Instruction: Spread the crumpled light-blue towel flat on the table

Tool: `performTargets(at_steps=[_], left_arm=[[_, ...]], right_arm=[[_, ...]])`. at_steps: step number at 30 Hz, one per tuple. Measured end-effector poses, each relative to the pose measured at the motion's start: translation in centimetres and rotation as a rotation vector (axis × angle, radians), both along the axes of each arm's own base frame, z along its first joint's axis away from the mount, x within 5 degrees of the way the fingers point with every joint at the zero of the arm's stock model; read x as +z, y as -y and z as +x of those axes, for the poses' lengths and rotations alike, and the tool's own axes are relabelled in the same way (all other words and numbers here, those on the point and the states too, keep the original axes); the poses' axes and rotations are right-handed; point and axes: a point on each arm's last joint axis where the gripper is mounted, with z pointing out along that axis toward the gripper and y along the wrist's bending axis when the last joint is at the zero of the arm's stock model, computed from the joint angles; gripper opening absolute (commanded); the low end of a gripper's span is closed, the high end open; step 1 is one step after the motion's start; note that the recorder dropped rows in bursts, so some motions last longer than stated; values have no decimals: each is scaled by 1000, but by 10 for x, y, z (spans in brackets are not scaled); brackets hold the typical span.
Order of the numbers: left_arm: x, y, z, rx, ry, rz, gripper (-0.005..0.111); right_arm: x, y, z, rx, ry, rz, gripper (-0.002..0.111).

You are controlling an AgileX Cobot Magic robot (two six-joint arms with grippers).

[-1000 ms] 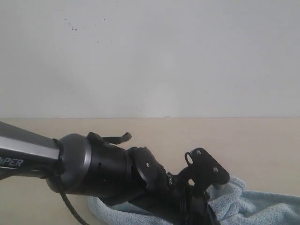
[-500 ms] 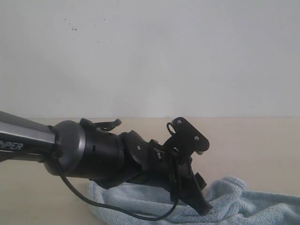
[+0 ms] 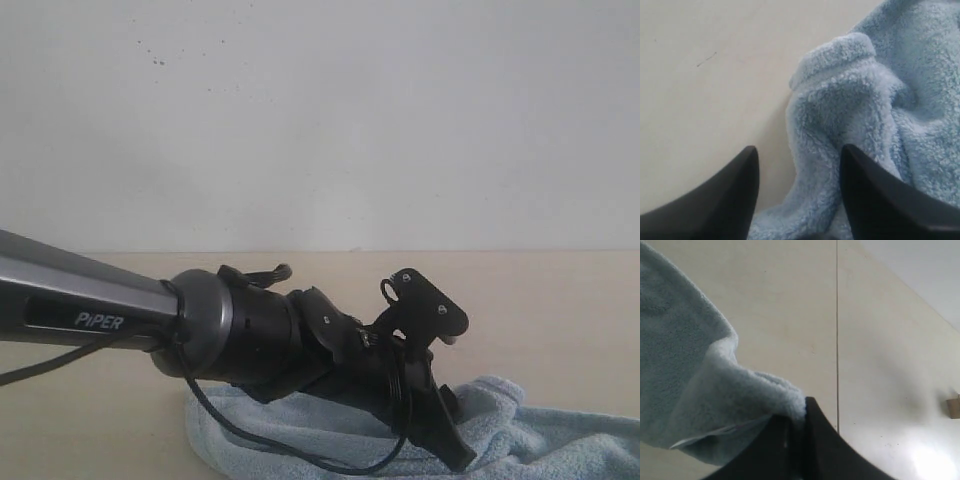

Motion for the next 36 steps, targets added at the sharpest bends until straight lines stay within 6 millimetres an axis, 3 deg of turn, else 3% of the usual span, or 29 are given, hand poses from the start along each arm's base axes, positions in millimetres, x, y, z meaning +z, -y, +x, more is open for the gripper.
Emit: performTargets(at_steps=[12, 13, 18, 23, 32, 36], left_arm=[[-22, 14, 10, -3, -46, -5, 47], [-24, 16, 11, -2, -50, -6, 44], [-34, 20, 16, 10, -47, -4, 8], [-33, 17, 20, 23, -45, -7, 6], [-5, -18, 42, 53, -63, -29, 6], [10, -28, 39, 75, -6, -21, 6]], right_arm=[[0, 0, 0, 4, 4, 2, 1], [0, -1, 0, 6, 4, 4, 1], [0, -1, 0, 6, 4, 4, 1], [0, -1, 0, 6, 2, 7, 1], [0, -1, 0, 7, 2, 11, 1], [0, -1, 0, 9, 1, 15, 1]])
